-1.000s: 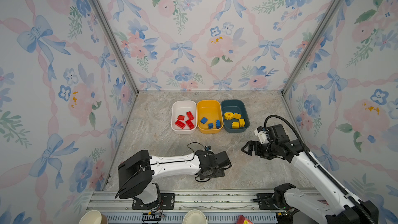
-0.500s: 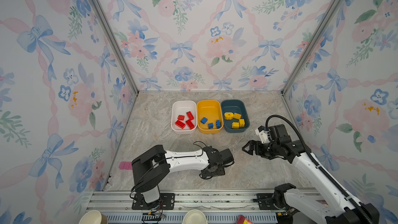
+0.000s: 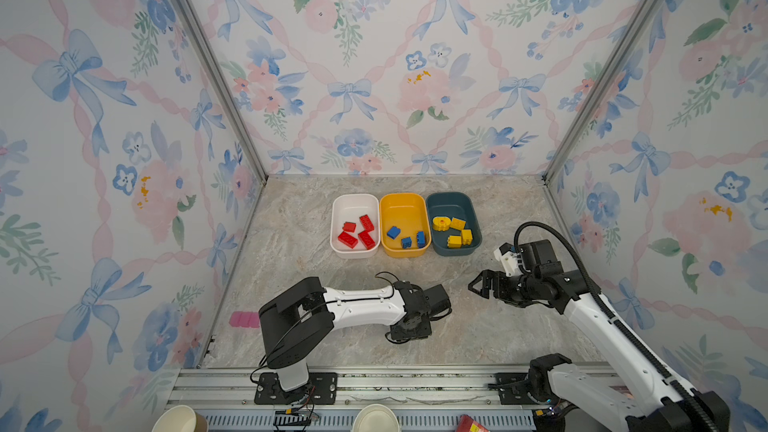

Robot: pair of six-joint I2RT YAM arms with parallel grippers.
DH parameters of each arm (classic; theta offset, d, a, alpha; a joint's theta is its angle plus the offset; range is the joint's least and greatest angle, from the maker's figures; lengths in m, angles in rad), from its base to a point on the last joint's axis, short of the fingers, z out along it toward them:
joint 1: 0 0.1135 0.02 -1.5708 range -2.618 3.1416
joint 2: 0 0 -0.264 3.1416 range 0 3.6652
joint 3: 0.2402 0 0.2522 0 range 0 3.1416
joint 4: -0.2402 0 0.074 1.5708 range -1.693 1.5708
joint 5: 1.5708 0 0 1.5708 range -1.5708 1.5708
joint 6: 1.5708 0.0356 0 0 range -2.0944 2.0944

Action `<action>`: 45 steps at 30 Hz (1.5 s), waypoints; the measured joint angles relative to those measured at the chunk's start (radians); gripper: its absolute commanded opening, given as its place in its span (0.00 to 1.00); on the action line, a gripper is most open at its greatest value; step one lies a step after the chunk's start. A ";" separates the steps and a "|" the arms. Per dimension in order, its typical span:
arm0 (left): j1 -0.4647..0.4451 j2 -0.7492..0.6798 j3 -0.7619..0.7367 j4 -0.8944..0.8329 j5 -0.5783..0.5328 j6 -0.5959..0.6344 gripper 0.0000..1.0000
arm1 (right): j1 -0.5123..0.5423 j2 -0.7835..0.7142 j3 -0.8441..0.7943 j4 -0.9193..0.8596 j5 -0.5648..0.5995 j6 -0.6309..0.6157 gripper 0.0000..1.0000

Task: Sort the legos into containers by color
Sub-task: 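Close the left gripper on the small blue brick and lift it, then carry the small blue brick with the left gripper into the yellow bin and release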

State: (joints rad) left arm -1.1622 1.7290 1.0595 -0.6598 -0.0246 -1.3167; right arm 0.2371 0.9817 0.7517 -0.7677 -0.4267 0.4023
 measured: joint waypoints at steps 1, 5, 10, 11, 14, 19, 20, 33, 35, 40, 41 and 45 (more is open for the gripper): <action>0.000 0.000 0.000 -0.001 -0.001 0.003 0.30 | -0.001 0.000 0.000 0.000 0.000 0.000 0.97; 0.005 0.000 0.000 -0.001 -0.002 0.006 0.26 | -0.001 0.000 0.000 0.000 0.000 0.000 0.97; 0.029 -0.012 0.011 -0.013 -0.028 0.017 0.22 | -0.001 0.000 0.000 0.000 0.000 0.001 0.97; 0.036 -0.018 0.018 -0.021 -0.036 0.024 0.22 | -0.001 0.000 0.000 0.000 0.000 0.001 0.97; 0.068 -0.035 0.072 -0.060 -0.078 0.056 0.21 | -0.001 0.000 0.000 0.000 0.000 0.001 0.97; 0.166 -0.051 0.215 -0.098 -0.154 0.157 0.21 | -0.001 0.000 0.000 0.000 0.001 0.009 0.97; 0.195 -0.050 0.247 -0.100 -0.167 0.184 0.21 | -0.001 0.000 0.000 0.000 0.001 0.013 0.97; 0.417 0.271 0.787 -0.106 -0.303 0.513 0.21 | 0.048 0.000 0.009 0.001 0.035 0.063 0.97; 0.429 0.328 0.836 -0.107 -0.312 0.540 0.21 | 0.052 0.000 0.014 0.001 0.042 0.069 0.97; 0.459 0.451 0.948 -0.109 -0.316 0.601 0.21 | 0.055 0.000 0.017 0.001 0.053 0.081 0.97; 0.465 0.466 0.962 -0.109 -0.316 0.608 0.22 | 0.058 0.000 0.017 0.001 0.057 0.083 0.97; 0.491 0.508 0.985 -0.109 -0.316 0.634 0.23 | 0.060 0.003 0.019 0.001 0.065 0.089 0.97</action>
State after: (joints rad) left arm -0.6708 2.2368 2.0445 -0.7689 -0.3405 -0.6830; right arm 0.2974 0.9852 0.7704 -0.7666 -0.3614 0.4908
